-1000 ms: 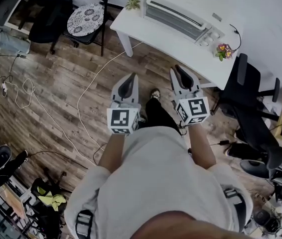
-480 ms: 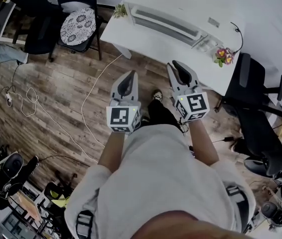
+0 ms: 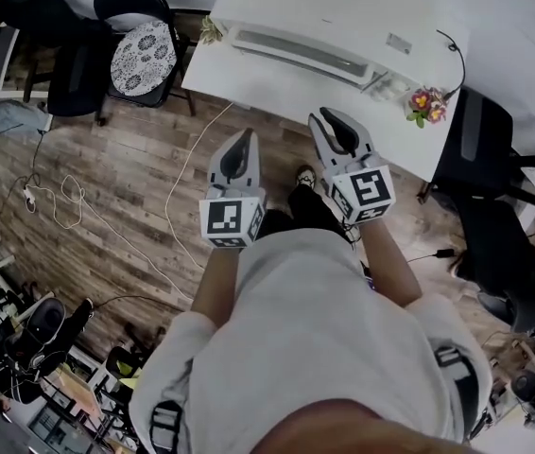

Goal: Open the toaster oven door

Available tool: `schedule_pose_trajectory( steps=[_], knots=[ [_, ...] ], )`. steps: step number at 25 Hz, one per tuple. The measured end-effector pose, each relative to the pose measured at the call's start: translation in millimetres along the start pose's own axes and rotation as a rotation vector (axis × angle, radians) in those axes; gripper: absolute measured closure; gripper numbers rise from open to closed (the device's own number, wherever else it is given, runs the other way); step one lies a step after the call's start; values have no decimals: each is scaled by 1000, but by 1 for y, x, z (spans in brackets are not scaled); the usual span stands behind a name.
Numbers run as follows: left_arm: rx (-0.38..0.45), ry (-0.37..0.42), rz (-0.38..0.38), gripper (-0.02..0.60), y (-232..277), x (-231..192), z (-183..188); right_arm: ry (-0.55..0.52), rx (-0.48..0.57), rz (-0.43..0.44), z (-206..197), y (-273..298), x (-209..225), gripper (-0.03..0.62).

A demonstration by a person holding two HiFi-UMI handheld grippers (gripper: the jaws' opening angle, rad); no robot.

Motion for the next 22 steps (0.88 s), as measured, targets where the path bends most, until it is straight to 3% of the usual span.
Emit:
schedule_pose_trajectory(
  steps=[9, 22],
  knots=[
    [-16, -8, -29, 565, 29, -26, 7, 92, -9, -43, -2, 28, 11, 501],
    [-50, 35, -212, 565, 84, -67, 27, 332, 12, -195, -6, 64, 19, 480]
  ],
)
Point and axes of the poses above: the fingertips, and each gripper's own axes: y forward along the fingers, x to its right, z out of its top, the point moved 7 cm from there along -y, backward along the fingers, and after that the axes turned 7 degrees about -y, right-handed, at the moved point
